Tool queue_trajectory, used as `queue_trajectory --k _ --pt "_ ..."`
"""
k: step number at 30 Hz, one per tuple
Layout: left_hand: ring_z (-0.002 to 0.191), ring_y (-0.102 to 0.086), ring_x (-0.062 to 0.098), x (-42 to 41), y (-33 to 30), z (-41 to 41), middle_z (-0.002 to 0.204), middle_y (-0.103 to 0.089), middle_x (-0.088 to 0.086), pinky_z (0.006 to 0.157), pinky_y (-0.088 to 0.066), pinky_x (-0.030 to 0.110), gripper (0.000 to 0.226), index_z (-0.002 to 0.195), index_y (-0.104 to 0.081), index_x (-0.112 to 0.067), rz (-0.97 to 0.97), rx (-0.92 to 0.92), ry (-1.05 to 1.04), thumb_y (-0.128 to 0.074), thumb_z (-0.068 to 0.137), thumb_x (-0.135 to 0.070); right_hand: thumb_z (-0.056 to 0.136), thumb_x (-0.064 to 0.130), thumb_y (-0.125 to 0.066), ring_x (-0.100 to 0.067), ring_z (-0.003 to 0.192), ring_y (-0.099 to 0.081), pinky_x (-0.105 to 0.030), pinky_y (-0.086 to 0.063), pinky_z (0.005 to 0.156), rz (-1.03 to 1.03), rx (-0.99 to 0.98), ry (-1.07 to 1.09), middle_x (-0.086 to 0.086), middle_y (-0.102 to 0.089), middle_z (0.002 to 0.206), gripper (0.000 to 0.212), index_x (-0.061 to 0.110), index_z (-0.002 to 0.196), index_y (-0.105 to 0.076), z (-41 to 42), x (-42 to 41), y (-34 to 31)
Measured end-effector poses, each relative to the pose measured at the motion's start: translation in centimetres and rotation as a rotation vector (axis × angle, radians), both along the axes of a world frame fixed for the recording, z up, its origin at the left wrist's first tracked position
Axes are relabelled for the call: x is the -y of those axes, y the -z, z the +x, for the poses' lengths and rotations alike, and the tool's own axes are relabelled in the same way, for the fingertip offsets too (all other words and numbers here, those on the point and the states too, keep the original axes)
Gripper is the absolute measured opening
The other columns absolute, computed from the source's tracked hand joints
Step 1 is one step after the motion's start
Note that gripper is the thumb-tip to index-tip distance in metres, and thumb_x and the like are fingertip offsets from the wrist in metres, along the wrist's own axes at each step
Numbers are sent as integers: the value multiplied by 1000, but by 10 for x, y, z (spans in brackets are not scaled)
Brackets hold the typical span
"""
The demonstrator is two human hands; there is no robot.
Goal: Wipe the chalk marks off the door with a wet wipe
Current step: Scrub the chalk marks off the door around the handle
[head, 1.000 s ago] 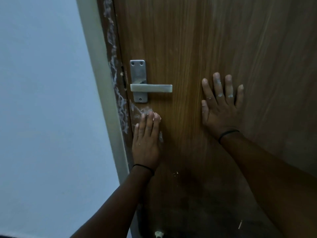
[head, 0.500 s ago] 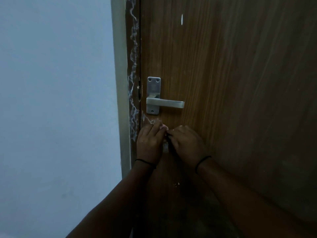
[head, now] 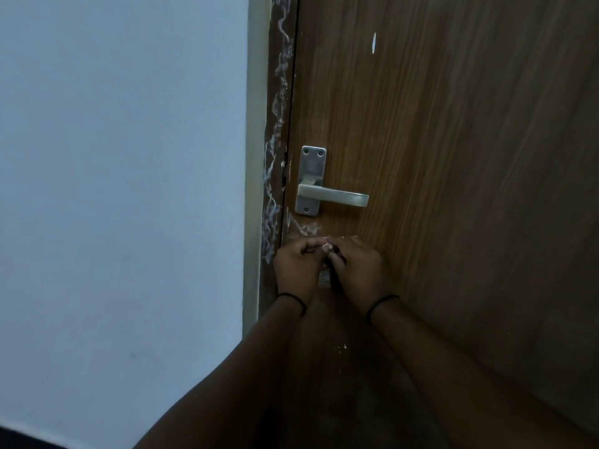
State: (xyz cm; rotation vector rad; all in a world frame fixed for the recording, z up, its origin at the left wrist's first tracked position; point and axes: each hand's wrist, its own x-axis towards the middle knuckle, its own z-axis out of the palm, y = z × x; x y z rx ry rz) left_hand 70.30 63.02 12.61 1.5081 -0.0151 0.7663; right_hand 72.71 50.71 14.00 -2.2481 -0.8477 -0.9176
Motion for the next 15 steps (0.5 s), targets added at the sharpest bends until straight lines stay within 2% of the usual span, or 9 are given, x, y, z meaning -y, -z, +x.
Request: queue_trajectory --k 1,3,6,9,11,13,15 --pt "89 -72 15 -3 -1 -2 95 -75 6 75 -58 25 16 101 -72 -10 -103 -26 94 -67 88 -3 93 15 -64 -17 90 -63 -26 -49 80 13 -8 1 -5 -69 98 15 13 106 -71 -1 -1 -2" --pt "87 -72 15 -10 -1 -7 96 -74 8 72 -58 24 18 107 -69 -9 -163 -46 113 -65 90 -4 91 12 -65 -15 88 -61 -29 -50 78 40 3 9 -3 -67 94 9 14 98 -72 -4 -3 -6" --pt "83 -69 16 -24 7 -14 91 -73 3 68 -56 21 14 100 -70 -18 -84 -73 -117 -61 92 -12 90 11 -66 -12 90 -58 -22 -45 80 97 48 62 -1 -64 97 6 15 93 -70 -4 -11 -13" --pt "84 -64 11 -39 20 -15 93 -72 -4 62 -39 9 18 94 -71 -22 51 -149 -359 -55 91 -17 89 10 -66 -14 91 -59 -18 -41 82 156 82 83 -2 -66 97 9 14 94 -72 3 -29 -22" --pt "83 -59 9 -45 25 -14 96 -72 -2 62 -35 8 19 94 -72 -21 140 -177 -412 -54 91 -17 86 7 -68 -19 90 -59 -23 -43 82 121 96 80 -5 -68 93 9 12 91 -74 5 -44 -21" --pt "85 -60 13 -47 28 -13 100 -72 1 67 -39 13 20 97 -72 -19 200 -191 -428 -53 91 -16 84 8 -70 -22 82 -57 -23 -36 75 25 129 99 -6 -65 83 4 11 82 -72 5 -50 -14" --pt "91 -64 19 -46 29 -13 103 -72 3 74 -42 19 21 102 -71 -18 212 -186 -427 -52 93 -16 85 16 -70 -21 77 -55 -24 -33 70 -49 153 148 -4 -62 78 8 14 77 -69 6 -43 -6"
